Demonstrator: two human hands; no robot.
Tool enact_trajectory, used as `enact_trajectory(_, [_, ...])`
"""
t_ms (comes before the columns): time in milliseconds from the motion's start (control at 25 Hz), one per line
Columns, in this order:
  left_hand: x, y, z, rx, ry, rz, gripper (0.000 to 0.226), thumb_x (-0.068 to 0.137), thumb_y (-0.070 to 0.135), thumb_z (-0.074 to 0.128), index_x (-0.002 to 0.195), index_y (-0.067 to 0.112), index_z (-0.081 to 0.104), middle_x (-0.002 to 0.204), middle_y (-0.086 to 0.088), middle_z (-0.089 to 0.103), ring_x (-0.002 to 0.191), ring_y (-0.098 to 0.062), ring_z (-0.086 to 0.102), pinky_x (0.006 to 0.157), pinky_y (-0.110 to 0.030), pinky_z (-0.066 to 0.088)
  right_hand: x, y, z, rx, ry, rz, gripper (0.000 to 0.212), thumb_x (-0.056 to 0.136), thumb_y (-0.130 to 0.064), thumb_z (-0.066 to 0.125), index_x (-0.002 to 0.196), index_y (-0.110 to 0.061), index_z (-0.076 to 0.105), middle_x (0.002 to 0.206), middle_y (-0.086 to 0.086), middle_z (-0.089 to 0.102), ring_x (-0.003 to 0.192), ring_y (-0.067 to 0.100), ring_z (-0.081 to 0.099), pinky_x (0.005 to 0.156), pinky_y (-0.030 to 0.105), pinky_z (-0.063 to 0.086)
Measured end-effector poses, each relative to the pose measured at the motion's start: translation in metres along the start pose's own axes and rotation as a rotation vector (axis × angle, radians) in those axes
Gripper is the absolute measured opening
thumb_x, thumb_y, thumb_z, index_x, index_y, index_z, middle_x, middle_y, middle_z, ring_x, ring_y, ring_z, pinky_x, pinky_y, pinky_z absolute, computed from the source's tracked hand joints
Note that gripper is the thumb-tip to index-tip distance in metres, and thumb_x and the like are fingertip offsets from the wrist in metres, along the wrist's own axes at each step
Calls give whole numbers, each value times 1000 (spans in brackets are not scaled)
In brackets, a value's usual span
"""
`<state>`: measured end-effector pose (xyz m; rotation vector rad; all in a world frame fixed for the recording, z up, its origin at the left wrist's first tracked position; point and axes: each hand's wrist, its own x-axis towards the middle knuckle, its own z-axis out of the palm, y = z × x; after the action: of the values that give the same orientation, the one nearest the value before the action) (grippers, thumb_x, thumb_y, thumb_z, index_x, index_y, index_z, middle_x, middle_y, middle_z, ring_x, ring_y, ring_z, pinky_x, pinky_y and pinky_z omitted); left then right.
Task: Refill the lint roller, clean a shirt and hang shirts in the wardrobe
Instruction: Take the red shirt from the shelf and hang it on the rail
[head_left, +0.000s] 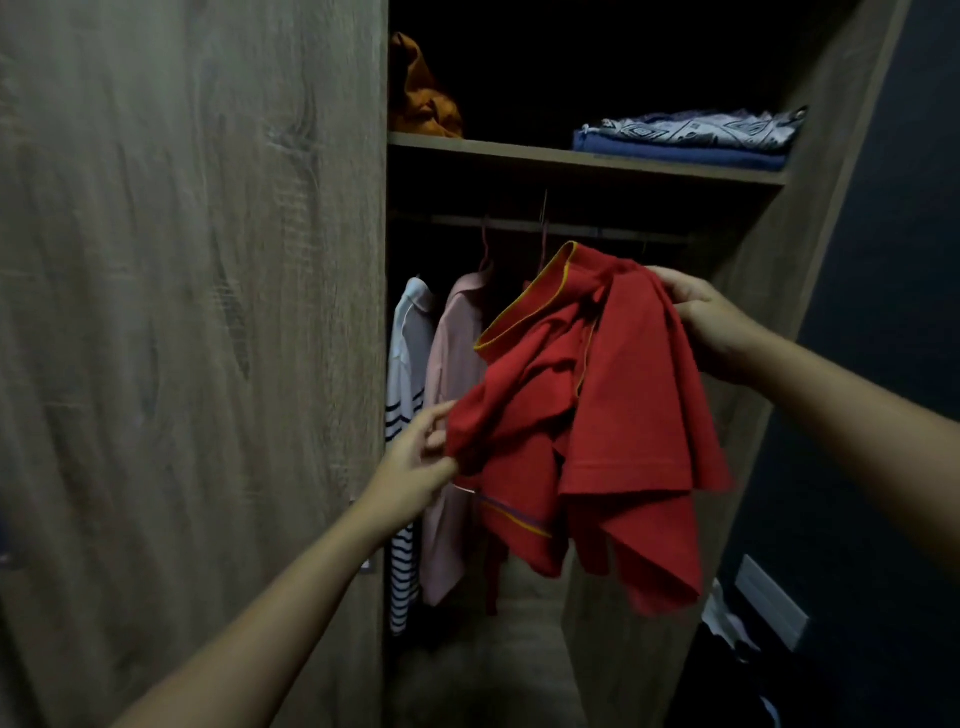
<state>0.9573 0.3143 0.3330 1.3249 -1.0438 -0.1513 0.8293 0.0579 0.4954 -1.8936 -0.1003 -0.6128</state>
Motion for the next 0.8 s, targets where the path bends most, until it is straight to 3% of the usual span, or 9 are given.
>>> enact_trajectory(80, [-5, -3, -12, -3, 93, 4, 62, 68, 34, 70, 124, 34, 44, 110, 7, 68, 99, -3, 63, 85, -30, 47, -2, 1, -1, -29, 19, 8, 51, 82, 19, 37, 106, -21, 57, 81, -12, 74, 74, 0, 67, 67, 14, 54])
enact_trajectory(200, [-27, -15, -11, 88, -21, 32, 102, 57, 58, 78, 133, 63, 9, 146, 20, 29, 126, 2, 44, 97, -24, 45, -1, 2, -1, -39, 31, 14, 46, 84, 15, 41, 104, -23, 59, 81, -12, 74, 74, 0, 67, 70, 14, 54])
enact_trajectory(240, [-35, -23, -4, 211, -78, 63, 112, 55, 59, 79, 133, 65, -1, 150, 26, 17, 133, 2, 35, 103, -25, 42, 1, 1, 1, -35, 35, 10, 44, 84, 14, 42, 103, -23, 59, 81, -12, 73, 75, 0, 67, 72, 14, 54])
enact_trajectory(320, [-41, -39, 12, 504, -65, 227, 119, 59, 52, 81, 138, 57, -9, 156, 9, 7, 143, -10, 22, 110, -41, 37, 5, 0, 6, -29, 26, 0, 42, 85, 12, 43, 102, -23, 59, 81, -12, 74, 75, 1, 67, 74, 15, 53])
enact_trajectory(400, [-30, -48, 17, 637, 85, 436, 104, 70, 37, 74, 143, 48, 0, 152, -10, 8, 145, -19, 13, 104, -57, 38, 9, -3, 12, -26, 16, 4, 43, 85, 12, 42, 103, -23, 59, 81, -11, 74, 75, 2, 67, 72, 16, 54])
enact_trajectory(480, [-16, -41, 14, 575, 217, 521, 79, 78, 26, 62, 140, 46, 17, 147, -5, 12, 140, -25, 25, 97, -56, 45, 13, -6, 16, -14, 13, 14, 44, 86, 11, 42, 106, -24, 58, 82, -9, 74, 76, 4, 67, 72, 18, 54])
enact_trajectory(560, [-8, -29, 8, 475, 277, 498, 54, 82, 24, 58, 129, 42, 37, 145, 7, 19, 129, -24, 43, 96, -45, 49, 18, -7, 17, -20, 26, 6, 45, 85, 10, 43, 109, -25, 59, 89, -6, 72, 79, 8, 67, 75, 23, 54])
enact_trajectory(640, [-8, -21, 0, 453, 289, 492, 33, 83, 27, 58, 115, 33, 50, 140, 11, 28, 125, -3, 45, 101, -26, 44, 23, -7, 19, -48, 62, 13, 43, 86, 8, 44, 112, -24, 58, 96, -2, 69, 80, 9, 66, 77, 24, 53])
enact_trajectory(800, [-8, 14, -15, 505, 463, 526, 20, 79, 22, 52, 99, 25, 58, 106, 14, 50, 96, 8, 52, 84, -9, 41, 31, 0, 19, -828, 55, -98, 42, 88, -3, 55, 129, -10, 48, 126, 14, 54, 112, 21, 54, 95, 23, 37])
